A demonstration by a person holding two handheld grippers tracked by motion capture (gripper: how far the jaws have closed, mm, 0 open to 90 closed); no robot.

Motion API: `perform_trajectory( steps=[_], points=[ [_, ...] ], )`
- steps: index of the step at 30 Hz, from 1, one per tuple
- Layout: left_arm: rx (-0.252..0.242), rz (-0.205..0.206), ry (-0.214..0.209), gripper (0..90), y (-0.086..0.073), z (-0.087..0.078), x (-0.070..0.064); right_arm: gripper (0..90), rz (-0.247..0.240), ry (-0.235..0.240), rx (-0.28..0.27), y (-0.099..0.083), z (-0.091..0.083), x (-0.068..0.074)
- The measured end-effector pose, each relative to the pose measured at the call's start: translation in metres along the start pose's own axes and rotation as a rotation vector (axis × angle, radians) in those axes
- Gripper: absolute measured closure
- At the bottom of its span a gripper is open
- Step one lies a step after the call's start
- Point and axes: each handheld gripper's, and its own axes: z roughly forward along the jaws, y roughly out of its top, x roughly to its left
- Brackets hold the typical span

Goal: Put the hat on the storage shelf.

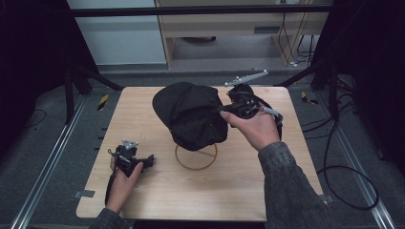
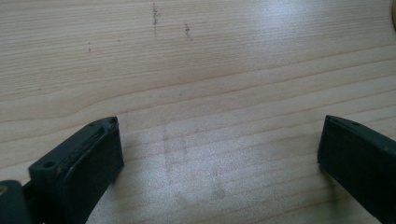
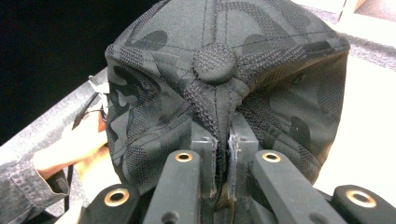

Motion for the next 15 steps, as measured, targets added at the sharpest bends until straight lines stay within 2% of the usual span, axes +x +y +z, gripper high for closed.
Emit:
perform_trajectory(
  steps=[15],
  points=[
    [-0.001,0.001,-0.001,0.0,0.0,0.0,0.0,82.4,-0.015,-0.012,0.023,0.001,0.015,0.003]
  ],
)
